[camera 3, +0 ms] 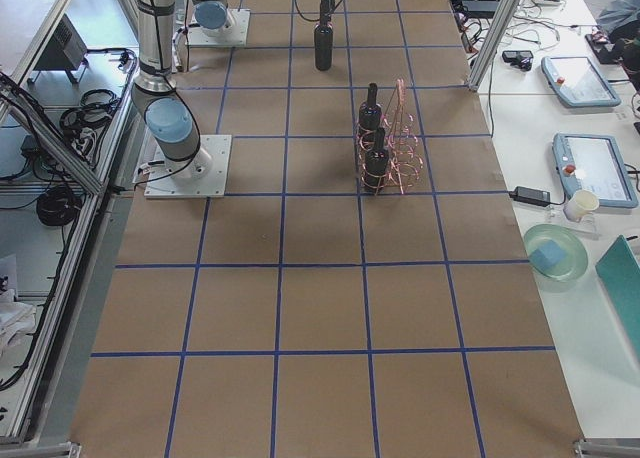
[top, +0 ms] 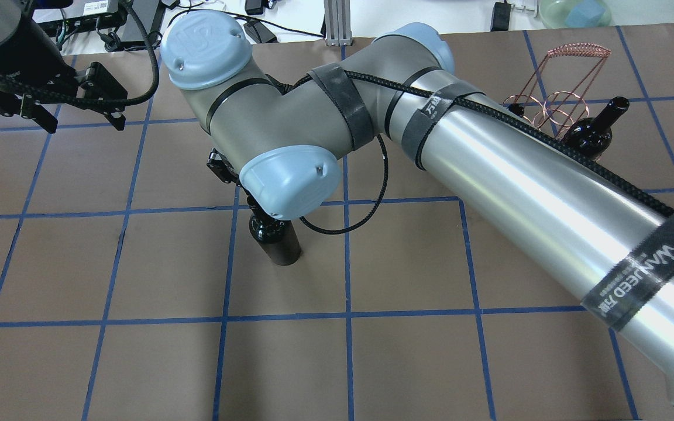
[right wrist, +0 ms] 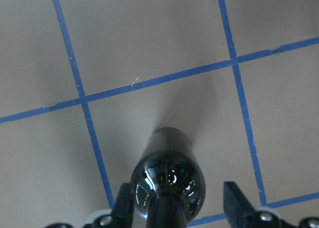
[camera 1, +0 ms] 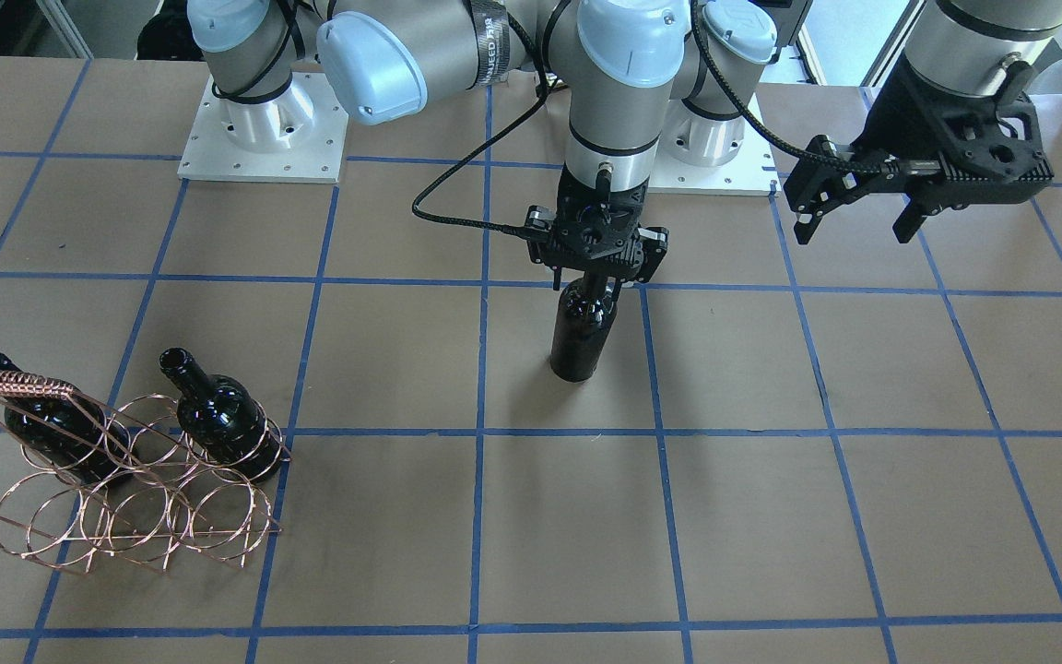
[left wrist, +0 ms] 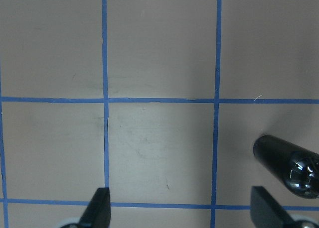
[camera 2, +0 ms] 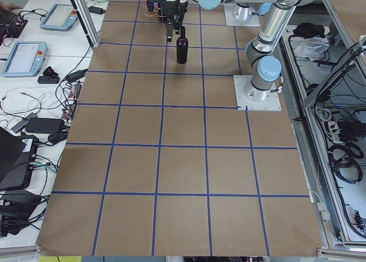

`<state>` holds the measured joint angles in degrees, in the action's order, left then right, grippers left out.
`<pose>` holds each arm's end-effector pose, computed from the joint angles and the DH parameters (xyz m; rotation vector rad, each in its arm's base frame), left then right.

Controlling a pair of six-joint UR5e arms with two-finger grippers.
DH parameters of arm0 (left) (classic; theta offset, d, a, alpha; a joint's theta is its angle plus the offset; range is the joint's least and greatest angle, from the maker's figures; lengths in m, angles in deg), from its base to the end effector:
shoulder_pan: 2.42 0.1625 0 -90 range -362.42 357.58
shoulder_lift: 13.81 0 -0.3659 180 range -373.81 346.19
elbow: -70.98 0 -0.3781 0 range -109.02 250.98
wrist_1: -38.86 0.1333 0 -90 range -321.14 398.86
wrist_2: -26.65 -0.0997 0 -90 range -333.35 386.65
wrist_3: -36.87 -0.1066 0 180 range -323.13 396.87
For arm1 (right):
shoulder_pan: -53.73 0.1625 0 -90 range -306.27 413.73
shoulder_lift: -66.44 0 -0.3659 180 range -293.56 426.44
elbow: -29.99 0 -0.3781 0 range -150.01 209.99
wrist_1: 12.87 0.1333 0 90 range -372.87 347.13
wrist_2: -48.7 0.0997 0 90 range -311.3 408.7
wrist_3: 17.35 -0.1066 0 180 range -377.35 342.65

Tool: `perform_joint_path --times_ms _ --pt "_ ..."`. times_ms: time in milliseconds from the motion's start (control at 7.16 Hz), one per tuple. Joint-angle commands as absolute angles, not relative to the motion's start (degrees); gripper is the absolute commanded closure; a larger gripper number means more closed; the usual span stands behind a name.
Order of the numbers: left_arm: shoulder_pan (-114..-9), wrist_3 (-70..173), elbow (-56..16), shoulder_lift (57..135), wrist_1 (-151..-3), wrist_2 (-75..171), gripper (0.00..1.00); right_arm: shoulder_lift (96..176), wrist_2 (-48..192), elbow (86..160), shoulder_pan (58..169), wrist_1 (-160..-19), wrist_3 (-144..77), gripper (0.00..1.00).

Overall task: Place wine into wine basket
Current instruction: 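Lift the bottle by its neck with the right gripper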

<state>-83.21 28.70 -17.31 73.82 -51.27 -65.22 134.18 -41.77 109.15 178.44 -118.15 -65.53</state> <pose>-0.0531 -0.4835 0.4556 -0.0299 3.0972 -0.0979 0.4596 -0.4309 0.3266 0.3642 3.0805 -0.0868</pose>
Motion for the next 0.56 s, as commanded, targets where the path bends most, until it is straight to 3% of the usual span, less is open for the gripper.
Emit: perform_joint_path --times_ms 0,140,279,419 --pt "-83.20 28.70 -17.43 73.73 -51.31 -65.19 0.00 133.86 -41.74 109.18 178.45 -119.30 -65.52 0.55" --pt "-83.20 28.70 -17.43 73.73 -51.31 -65.19 0.00 133.85 -41.74 109.18 178.45 -119.31 -65.43 0.64" --pt "-83.20 28.61 -17.43 73.73 -51.31 -65.11 0.00 133.85 -41.66 109.18 178.45 -119.22 -64.65 0.86" --pt "-83.20 28.61 -17.43 73.73 -51.31 -65.19 0.00 133.85 -41.40 109.18 178.45 -119.13 -64.64 0.90"
